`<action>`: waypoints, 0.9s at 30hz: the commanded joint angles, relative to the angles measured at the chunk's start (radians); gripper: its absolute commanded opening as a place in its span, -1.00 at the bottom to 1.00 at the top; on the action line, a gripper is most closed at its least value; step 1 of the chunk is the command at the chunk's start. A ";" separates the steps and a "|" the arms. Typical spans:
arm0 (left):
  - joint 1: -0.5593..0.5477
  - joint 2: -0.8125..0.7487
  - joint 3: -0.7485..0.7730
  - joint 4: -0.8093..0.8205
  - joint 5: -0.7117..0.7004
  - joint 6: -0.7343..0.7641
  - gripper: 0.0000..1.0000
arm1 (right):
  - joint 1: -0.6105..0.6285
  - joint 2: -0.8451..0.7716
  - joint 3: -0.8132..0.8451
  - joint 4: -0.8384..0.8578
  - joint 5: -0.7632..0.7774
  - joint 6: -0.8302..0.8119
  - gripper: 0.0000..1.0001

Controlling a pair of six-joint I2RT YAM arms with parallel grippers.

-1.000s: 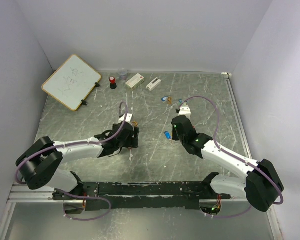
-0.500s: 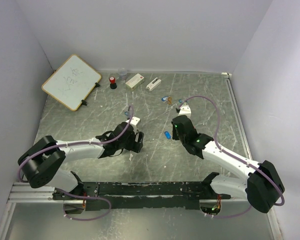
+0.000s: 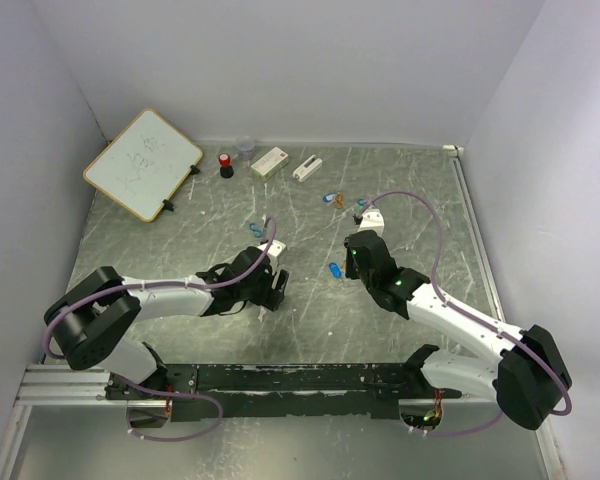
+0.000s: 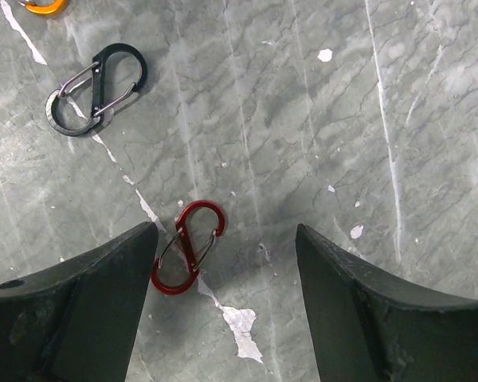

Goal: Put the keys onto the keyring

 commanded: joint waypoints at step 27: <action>-0.054 0.034 -0.026 -0.073 -0.044 -0.046 0.10 | 0.006 -0.013 -0.012 0.036 0.006 -0.009 -1.00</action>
